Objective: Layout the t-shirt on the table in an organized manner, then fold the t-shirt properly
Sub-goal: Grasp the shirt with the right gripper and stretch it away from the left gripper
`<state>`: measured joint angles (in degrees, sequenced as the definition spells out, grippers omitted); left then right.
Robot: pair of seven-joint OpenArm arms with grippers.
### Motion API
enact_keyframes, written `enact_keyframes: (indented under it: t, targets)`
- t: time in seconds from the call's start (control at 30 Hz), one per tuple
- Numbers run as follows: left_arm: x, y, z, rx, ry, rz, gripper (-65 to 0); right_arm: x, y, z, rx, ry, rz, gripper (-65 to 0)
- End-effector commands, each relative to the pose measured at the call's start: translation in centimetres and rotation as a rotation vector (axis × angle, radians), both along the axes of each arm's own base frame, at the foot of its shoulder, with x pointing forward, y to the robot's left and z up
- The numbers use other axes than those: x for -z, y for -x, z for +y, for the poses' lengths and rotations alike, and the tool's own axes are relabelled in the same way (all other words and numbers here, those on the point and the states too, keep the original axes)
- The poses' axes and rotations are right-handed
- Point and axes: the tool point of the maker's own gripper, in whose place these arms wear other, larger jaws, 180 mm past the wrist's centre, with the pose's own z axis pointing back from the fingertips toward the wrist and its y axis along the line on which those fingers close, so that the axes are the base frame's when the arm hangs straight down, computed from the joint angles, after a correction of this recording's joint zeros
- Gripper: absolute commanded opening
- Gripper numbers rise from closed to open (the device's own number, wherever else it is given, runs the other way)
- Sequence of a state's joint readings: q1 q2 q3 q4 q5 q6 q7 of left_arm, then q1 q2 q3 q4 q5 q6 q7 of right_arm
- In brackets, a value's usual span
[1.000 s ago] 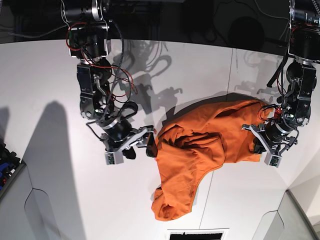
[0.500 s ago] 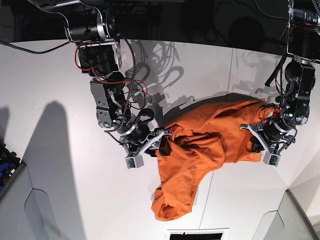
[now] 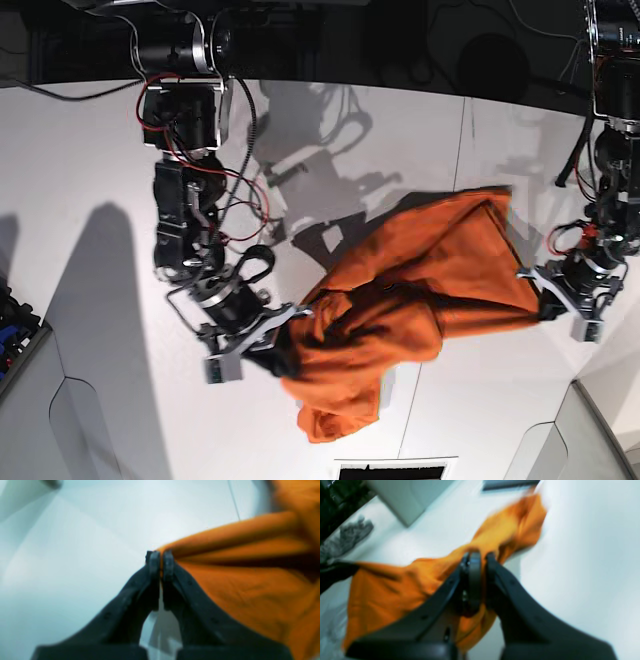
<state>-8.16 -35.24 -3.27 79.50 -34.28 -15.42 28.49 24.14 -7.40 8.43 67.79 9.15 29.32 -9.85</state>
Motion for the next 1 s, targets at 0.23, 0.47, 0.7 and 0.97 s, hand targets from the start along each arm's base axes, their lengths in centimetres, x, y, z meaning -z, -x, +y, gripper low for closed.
enact_keyframes:
  t: [0.23, 0.47, 0.7, 0.97]
  targets:
    - [-6.0, -0.7, 1.3, 0.008, 0.142, -0.139, -65.0, -8.3, 0.6, -4.4, 0.009, 0.085, -0.14, -65.0]
    - [-5.8, -0.6, 1.2, 0.015, 0.13, -0.115, -65.0, -6.1, 1.6, -3.7, -0.064, 0.099, 0.001, -49.5]
    - [-4.8, -0.1, 1.4, 0.034, 0.062, -0.057, -65.0, -6.3, 1.2, -4.2, -0.028, 0.086, 0.006, -19.5]
    - [-3.9, 0.6, 0.7, 0.099, 0.043, -0.012, -35.4, -5.5, 0.1, -6.9, 0.123, 0.144, 0.04, -19.5]
